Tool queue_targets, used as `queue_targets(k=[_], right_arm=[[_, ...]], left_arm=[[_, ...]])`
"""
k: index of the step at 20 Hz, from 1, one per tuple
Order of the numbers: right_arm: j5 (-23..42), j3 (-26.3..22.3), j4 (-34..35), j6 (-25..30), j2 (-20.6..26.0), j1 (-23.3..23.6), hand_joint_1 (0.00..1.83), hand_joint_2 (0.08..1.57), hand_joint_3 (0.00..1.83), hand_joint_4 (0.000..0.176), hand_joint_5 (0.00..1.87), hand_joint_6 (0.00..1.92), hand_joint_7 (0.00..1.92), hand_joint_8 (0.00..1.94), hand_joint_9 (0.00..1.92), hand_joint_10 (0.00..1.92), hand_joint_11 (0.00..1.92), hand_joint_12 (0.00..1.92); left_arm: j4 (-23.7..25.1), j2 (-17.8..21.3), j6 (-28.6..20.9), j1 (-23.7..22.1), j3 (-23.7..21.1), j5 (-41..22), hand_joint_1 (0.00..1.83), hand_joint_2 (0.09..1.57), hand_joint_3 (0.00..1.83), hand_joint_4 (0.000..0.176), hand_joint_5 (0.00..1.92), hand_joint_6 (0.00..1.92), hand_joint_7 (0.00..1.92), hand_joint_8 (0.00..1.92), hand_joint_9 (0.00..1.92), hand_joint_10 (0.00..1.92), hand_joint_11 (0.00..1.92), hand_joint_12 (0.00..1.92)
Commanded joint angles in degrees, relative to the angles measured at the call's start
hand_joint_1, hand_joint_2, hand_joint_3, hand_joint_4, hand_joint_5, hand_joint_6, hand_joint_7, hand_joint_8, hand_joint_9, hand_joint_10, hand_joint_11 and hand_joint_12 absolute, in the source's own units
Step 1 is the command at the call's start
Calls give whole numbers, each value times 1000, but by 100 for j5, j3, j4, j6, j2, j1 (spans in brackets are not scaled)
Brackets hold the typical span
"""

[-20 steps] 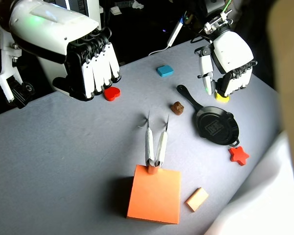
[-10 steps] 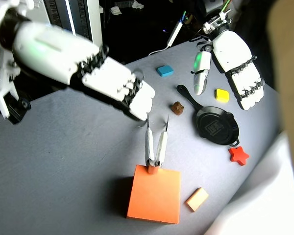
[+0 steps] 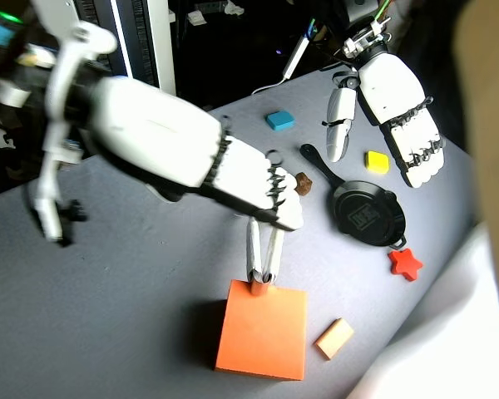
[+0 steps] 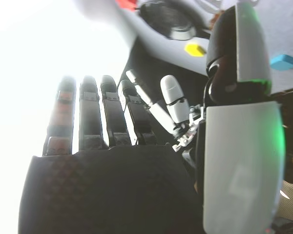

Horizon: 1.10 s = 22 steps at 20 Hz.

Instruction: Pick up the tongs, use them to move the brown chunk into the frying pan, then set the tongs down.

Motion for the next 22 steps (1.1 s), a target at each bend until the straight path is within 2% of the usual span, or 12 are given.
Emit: queue_targets(k=[1,3,4,5,7,11,15,17,20,22], right_arm=[[308,89,17,58,-39,124,1064,874,0,0,0,0,0,0,0,0,0,0],[92,259,-1233,1381,-304,200,1021,884,0,0,6,2,5,2,0,0,0,0],[-182,440,-1764,2130,-535,204,1004,886,0,0,13,5,15,6,0,0,0,0],[-394,580,-2105,2649,-718,219,992,888,0,0,15,6,17,6,0,0,0,0],[-368,673,-2373,2759,-912,166,992,885,0,0,2,0,21,7,0,0,0,0],[-512,751,-3091,3009,-1290,64,1011,901,0,0,0,0,0,0,0,0,0,0],[-749,1208,-3096,3169,-1715,-1,987,871,0,0,0,0,0,0,0,0,0,0],[-854,1416,-3120,3183,-1883,-72,947,877,0,0,0,0,0,0,0,0,0,0],[-851,1652,-3316,3203,-2055,-218,964,877,0,0,0,0,0,0,0,0,0,0],[-849,1763,-3428,3193,-2148,-316,991,876,0,0,0,0,0,0,0,0,0,0]], left_arm=[[422,62,-17,-29,12,-303,0,1122,0,0,56,9,88,6,77,7,0,246],[333,51,-13,-12,-8,-323,0,1128,0,0,87,10,122,7,106,9,0,349],[331,56,38,-5,-61,-527,0,1141,4,0,74,2,99,3,93,2,0,335],[367,56,43,-5,-118,-782,0,1145,5,0,65,0,90,0,88,0,0,331],[356,61,44,2,-161,-948,0,1146,3,0,30,3,69,6,62,4,0,226],[348,60,34,2,-169,-871,0,1143,1,0,50,6,80,3,69,3,0,228],[355,60,124,-33,-212,-877,0,1140,1,0,46,1,83,1,73,5,0,234],[359,59,132,-35,-262,-876,0,1134,0,0,63,4,104,4,96,7,0,299],[363,50,124,14,-324,-640,0,1137,0,0,32,0,64,4,56,2,0,178],[293,51,125,21,-393,-454,0,1140,1,0,35,2,58,2,52,1,0,193]])
